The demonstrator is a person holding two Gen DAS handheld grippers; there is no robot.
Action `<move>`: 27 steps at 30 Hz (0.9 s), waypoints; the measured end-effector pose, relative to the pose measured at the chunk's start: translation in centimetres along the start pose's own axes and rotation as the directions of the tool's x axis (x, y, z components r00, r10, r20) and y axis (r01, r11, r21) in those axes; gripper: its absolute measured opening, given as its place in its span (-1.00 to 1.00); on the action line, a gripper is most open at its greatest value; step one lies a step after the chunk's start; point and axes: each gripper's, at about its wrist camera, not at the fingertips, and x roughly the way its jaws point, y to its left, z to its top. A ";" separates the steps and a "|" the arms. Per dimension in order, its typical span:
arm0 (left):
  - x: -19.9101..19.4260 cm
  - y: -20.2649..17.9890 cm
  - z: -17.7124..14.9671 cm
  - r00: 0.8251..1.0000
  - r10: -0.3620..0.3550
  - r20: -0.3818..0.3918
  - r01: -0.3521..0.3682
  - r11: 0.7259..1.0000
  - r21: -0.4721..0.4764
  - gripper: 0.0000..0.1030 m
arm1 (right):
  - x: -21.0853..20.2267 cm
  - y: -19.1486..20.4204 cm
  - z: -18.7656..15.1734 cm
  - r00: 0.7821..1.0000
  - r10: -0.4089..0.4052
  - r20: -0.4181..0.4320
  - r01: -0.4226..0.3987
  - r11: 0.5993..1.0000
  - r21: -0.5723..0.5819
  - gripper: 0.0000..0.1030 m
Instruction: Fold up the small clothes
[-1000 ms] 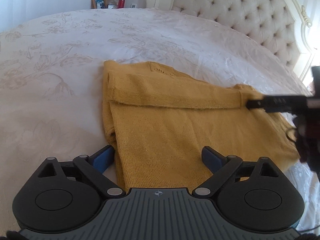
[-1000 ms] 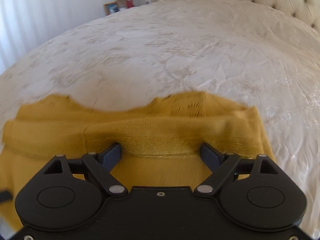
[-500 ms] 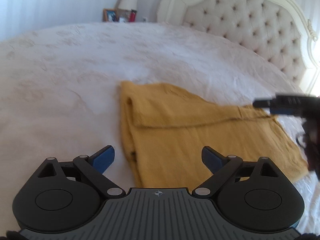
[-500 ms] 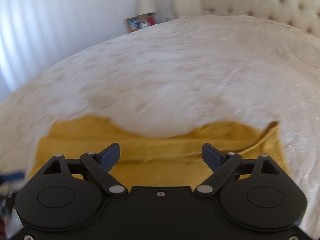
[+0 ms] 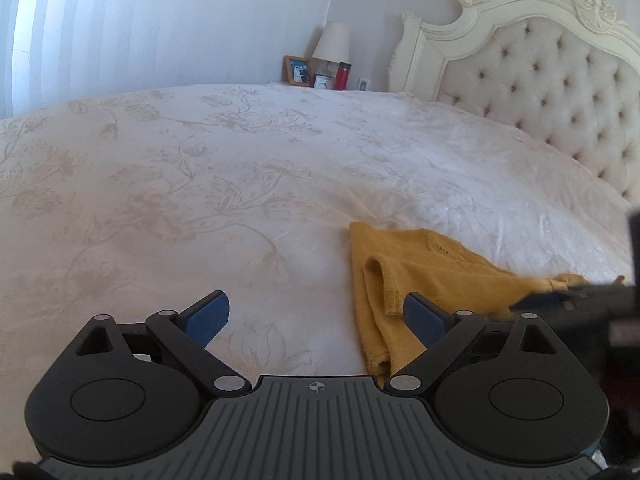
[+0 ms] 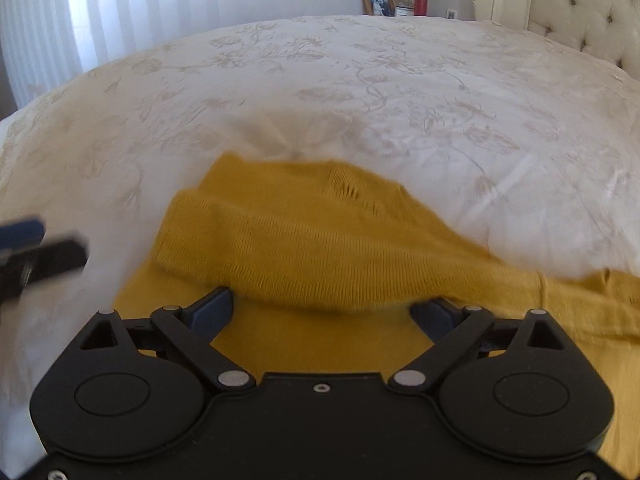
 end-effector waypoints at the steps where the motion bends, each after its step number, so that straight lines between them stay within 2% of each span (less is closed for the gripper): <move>1: 0.0 0.0 -0.1 1.000 -0.004 -0.006 0.004 1.000 0.000 0.85 | 0.8 -0.4 1.0 1.000 -0.009 0.000 0.009 1.000 0.018 0.87; 4: 0.3 -0.1 -0.3 0.999 -0.023 -0.023 0.023 1.000 0.004 0.85 | 1.8 -2.0 3.3 0.998 -0.054 0.039 0.050 0.996 0.080 0.87; 6: 0.5 -0.1 -0.4 0.999 -0.033 -0.036 0.033 0.999 0.013 0.84 | 1.4 -3.4 4.2 0.995 -0.062 0.078 0.051 0.988 0.143 0.87; 9: 0.7 -0.4 -0.6 0.997 -0.053 -0.056 0.054 0.998 0.021 0.85 | -0.4 -5.7 3.6 0.994 -0.047 0.103 0.023 0.974 0.227 0.87; 12: 0.8 -0.8 -0.8 0.995 -0.070 -0.068 0.072 0.997 0.037 0.85 | -2.5 -7.7 1.4 0.994 -0.064 0.087 0.043 0.973 0.229 0.87; 16: 1.1 -1.5 -1.2 0.991 -0.087 -0.100 0.095 0.993 0.071 0.85 | -4.7 -11.2 -3.3 0.993 -0.121 0.001 0.117 0.965 0.237 0.87; 19: 1.6 -1.7 -1.6 0.988 -0.084 -0.129 0.096 0.992 0.086 0.85 | -6.4 -14.6 -7.4 0.978 -0.203 -0.051 0.209 0.937 0.281 0.87; 22: 2.0 -1.8 -2.0 0.985 -0.070 -0.159 0.087 0.991 0.103 0.85 | -8.9 -17.2 -10.5 0.964 -0.265 -0.030 0.260 0.913 0.315 0.87; 27: 2.4 -2.1 -2.5 0.983 -0.057 -0.174 0.080 0.988 0.131 0.90 | -11.6 -19.7 -13.2 0.943 -0.328 -0.061 0.322 0.848 0.422 0.90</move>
